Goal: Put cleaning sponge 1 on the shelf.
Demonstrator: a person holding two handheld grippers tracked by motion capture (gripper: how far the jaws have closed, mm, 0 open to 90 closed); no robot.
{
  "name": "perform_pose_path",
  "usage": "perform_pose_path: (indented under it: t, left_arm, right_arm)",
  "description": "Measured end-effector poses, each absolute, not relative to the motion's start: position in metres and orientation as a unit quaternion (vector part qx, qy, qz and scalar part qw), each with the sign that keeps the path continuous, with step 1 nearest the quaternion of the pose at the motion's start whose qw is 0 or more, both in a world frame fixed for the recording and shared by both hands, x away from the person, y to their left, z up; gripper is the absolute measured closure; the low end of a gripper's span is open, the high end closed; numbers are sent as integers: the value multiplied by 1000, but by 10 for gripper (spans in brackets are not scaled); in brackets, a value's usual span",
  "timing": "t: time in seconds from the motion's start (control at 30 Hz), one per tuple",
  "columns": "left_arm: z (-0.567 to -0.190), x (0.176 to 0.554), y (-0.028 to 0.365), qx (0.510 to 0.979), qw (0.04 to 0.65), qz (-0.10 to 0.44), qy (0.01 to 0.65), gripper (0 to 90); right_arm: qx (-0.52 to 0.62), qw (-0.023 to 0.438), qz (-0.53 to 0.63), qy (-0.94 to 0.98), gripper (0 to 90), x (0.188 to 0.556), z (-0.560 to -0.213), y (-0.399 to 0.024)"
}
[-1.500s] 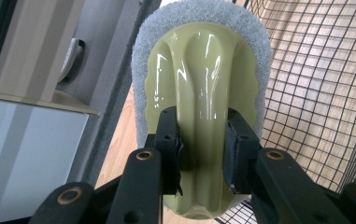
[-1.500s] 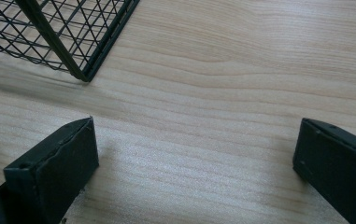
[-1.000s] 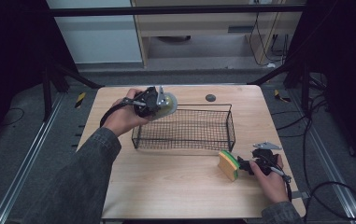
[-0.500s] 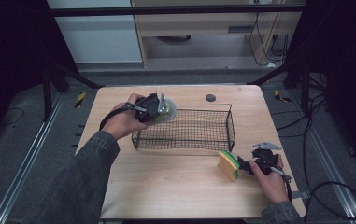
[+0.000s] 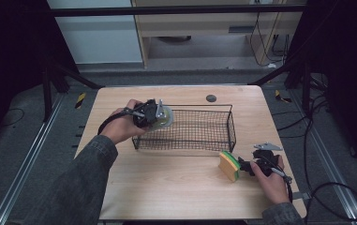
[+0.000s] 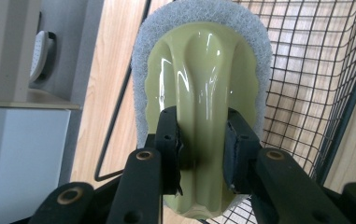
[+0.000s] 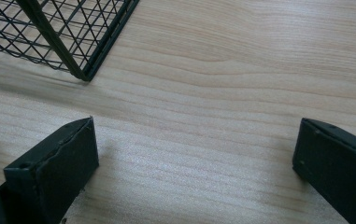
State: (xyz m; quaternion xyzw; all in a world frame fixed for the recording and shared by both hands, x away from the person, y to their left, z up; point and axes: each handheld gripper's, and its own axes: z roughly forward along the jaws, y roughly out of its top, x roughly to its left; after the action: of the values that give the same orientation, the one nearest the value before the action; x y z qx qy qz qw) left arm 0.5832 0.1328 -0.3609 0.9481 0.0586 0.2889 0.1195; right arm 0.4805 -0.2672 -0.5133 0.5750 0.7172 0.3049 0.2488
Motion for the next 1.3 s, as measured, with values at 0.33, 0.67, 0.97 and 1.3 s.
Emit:
perform_pose_path:
  t: [0.33, 0.67, 0.97, 1.3]
  left_arm:
    - [-370, 585, 134, 953, 105, 279, 58, 705]
    - [-377, 586, 137, 956, 101, 270, 63, 705]
    - [-388, 589, 137, 958, 102, 260, 67, 704]
    - [-391, 592, 134, 957, 107, 260, 70, 704]
  right_arm:
    - [574, 249, 305, 718, 5, 480, -513, -267]
    - [576, 248, 306, 716, 5, 480, -513, -267]
    - [576, 247, 306, 716, 6, 479, -513, -267]
    - [578, 247, 306, 715, 6, 479, -513, -266]
